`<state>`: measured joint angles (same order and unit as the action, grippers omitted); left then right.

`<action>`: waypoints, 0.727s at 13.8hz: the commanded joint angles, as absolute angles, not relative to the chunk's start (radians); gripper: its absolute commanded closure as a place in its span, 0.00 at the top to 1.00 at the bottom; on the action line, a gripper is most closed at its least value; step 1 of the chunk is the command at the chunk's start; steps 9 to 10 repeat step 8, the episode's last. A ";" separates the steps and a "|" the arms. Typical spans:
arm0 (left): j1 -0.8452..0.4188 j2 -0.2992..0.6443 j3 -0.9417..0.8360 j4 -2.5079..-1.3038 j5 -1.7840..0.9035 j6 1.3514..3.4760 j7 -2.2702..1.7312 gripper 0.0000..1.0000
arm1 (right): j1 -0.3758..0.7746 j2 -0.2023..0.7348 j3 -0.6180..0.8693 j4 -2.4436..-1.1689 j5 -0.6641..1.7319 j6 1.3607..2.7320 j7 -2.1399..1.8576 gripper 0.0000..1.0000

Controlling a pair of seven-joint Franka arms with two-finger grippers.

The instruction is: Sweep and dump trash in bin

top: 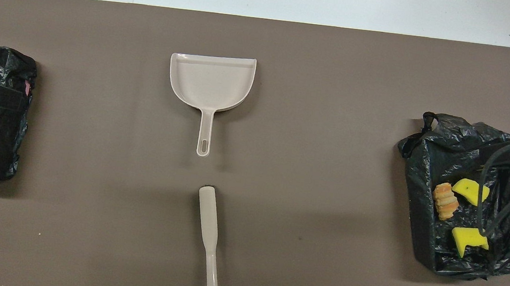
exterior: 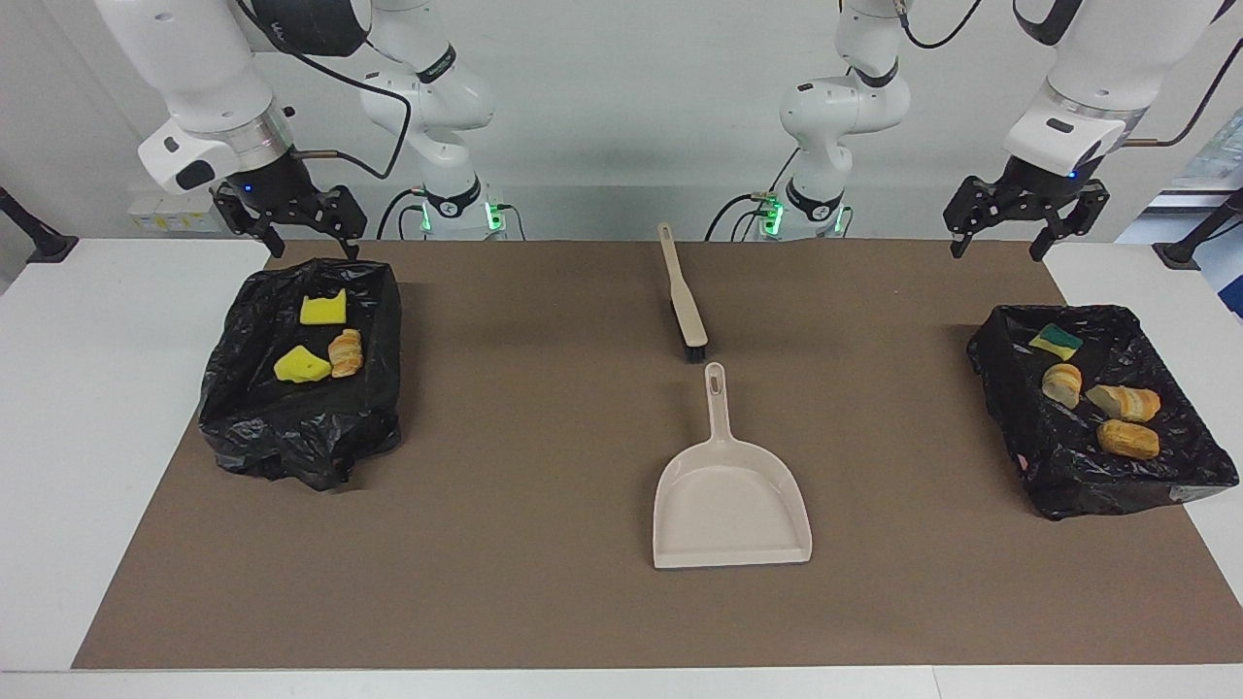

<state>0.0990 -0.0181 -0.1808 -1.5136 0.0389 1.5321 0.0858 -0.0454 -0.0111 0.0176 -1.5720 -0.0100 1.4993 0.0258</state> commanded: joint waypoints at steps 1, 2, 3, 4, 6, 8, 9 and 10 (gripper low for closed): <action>0.072 0.006 -0.170 -1.463 0.017 1.493 0.100 1.00 | -0.052 -0.026 0.021 -1.592 0.009 1.511 0.040 1.00; 0.016 0.005 -0.108 -1.463 0.017 1.490 0.100 1.00 | -0.052 -0.026 0.021 -1.592 0.009 1.512 0.040 1.00; -0.050 0.003 -0.036 -1.462 0.015 1.483 0.101 1.00 | -0.052 -0.026 0.021 -1.592 0.009 1.513 0.040 1.00; -0.072 0.002 -0.008 -1.463 0.014 1.479 0.101 1.00 | -0.052 -0.026 0.021 -1.592 0.009 1.513 0.041 1.00; -0.080 -0.003 0.003 -1.463 0.014 1.480 0.101 1.00 | -0.052 -0.026 0.021 -1.592 0.009 1.511 0.040 1.00; -0.063 -0.011 0.002 -1.468 0.017 1.482 0.101 1.00 | -0.052 -0.026 0.021 -1.592 0.009 1.513 0.040 1.00; -0.063 -0.011 0.002 -1.468 0.017 1.482 0.101 1.00 | -0.052 -0.026 0.021 -1.592 0.009 1.513 0.040 1.00; -0.063 -0.011 0.002 -1.468 0.017 1.482 0.101 1.00 | -0.052 -0.026 0.021 -1.592 0.009 1.513 0.040 1.00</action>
